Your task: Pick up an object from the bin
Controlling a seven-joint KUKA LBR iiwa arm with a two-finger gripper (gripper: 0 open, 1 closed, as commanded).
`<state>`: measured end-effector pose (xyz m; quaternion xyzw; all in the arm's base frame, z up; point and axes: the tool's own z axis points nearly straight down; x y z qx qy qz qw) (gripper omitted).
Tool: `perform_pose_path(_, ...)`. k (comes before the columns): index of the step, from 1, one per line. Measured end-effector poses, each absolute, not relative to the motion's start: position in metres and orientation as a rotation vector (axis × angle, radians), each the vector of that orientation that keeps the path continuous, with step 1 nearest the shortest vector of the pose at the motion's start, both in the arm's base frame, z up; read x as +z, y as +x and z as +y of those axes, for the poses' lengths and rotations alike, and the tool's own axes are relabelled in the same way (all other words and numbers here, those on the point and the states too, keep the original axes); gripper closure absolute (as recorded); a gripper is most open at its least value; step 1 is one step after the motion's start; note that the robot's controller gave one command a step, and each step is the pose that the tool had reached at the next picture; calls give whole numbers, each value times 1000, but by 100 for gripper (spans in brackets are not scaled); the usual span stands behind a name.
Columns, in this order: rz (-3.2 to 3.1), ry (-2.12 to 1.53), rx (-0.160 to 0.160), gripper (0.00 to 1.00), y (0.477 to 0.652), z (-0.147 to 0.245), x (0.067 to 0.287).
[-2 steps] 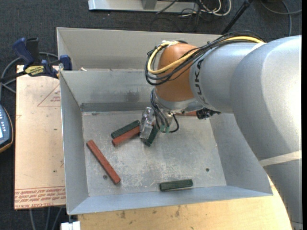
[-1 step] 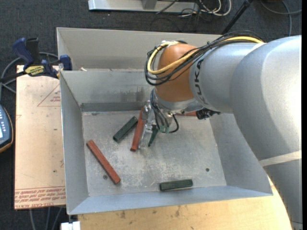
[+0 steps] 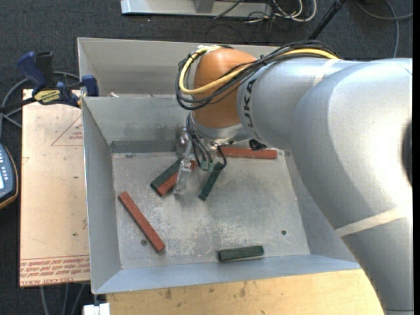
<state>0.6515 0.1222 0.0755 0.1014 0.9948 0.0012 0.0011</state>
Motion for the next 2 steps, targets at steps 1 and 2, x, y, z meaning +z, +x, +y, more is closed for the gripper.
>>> perform_pose_path(1, 3122, 323, 2, 100, 652, 120, 76)
perform_pose_path(2, 3117, 308, 4, 100, 592, 91, 243)
